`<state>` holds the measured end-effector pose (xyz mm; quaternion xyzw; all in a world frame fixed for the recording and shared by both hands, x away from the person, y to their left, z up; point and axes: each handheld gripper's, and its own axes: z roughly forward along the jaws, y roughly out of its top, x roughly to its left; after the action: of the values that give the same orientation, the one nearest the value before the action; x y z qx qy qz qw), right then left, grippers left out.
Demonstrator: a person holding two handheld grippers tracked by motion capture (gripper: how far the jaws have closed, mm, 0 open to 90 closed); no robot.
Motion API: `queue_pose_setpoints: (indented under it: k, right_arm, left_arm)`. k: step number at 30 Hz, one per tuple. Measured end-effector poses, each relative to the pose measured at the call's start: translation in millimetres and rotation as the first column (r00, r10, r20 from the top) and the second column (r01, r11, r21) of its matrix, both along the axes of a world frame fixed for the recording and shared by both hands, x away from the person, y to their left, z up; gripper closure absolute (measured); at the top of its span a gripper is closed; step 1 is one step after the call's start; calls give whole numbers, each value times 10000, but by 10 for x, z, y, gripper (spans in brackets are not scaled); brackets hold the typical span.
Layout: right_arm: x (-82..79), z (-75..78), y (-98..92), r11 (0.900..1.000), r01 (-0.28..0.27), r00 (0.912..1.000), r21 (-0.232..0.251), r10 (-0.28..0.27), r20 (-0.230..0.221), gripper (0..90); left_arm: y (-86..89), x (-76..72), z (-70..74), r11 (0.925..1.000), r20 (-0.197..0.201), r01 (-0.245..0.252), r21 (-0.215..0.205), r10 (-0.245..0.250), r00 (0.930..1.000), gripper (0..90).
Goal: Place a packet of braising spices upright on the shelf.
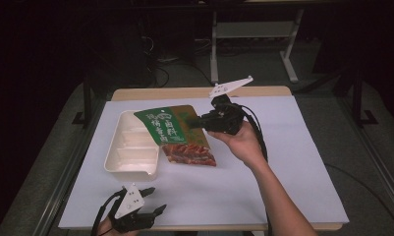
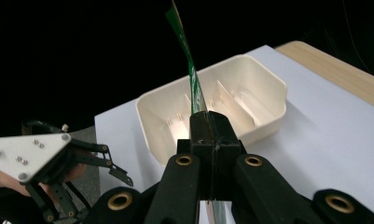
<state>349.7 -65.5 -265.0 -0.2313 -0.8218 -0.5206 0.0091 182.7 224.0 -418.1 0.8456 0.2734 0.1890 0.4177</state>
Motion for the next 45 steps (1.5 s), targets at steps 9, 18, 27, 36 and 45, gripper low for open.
queue_pose_setpoints:
  k: [9,18,27,36,45]
  right_arm:
    - [-30,153,244,9986,-266,9995,453,257,195,900]
    - [-16,218,499,9964,-484,9982,695,458,380,900]
    - [22,204,721,9959,-603,9976,677,577,393,900]
    - [58,155,961,9962,-534,9981,691,512,331,900]
    - [64,112,1249,9971,-505,9978,564,479,458,900]
  left_arm:
    - [55,-48,15,10000,97,42,3,-42,9999,317]
    - [109,-88,22,9998,98,-61,-181,63,9999,281]
    - [151,-93,-2,10000,97,-16,-96,17,10000,282]
    - [143,-102,-11,9995,204,41,-313,-35,9998,282]
    - [151,-112,-5,9998,246,25,-222,-19,9997,272]
